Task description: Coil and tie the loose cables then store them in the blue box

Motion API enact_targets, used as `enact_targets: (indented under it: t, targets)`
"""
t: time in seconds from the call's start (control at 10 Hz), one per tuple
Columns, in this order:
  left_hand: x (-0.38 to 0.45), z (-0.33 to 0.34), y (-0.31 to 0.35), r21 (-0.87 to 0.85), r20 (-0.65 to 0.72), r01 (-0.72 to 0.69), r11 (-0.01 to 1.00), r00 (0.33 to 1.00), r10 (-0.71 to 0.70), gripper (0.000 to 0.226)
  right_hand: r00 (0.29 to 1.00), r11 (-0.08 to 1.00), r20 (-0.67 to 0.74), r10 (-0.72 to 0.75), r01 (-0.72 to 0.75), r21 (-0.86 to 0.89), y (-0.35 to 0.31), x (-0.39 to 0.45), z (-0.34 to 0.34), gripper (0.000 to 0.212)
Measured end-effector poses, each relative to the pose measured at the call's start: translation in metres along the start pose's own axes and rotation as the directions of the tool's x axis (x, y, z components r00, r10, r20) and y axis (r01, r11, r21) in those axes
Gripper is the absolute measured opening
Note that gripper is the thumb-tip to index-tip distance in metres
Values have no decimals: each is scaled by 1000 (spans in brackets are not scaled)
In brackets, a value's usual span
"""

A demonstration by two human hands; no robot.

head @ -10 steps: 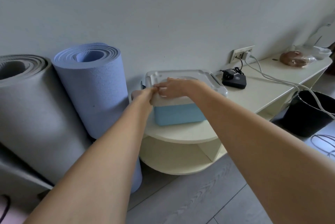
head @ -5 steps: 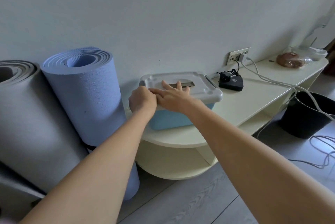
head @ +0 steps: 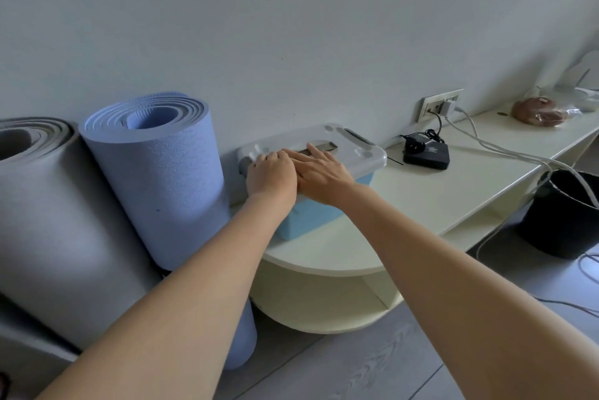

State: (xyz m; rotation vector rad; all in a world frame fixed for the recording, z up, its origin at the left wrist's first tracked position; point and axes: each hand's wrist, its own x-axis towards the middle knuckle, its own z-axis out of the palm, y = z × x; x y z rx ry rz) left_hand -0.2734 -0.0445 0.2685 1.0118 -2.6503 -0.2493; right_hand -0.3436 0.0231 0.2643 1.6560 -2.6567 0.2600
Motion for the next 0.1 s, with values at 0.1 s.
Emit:
enact_targets:
  t: [0.1]
  targets:
    - [-3, -20, 11, -75, 79, -93, 993, 992, 99, 36, 980, 981, -201, -4, 43, 189, 2, -7, -14, 36]
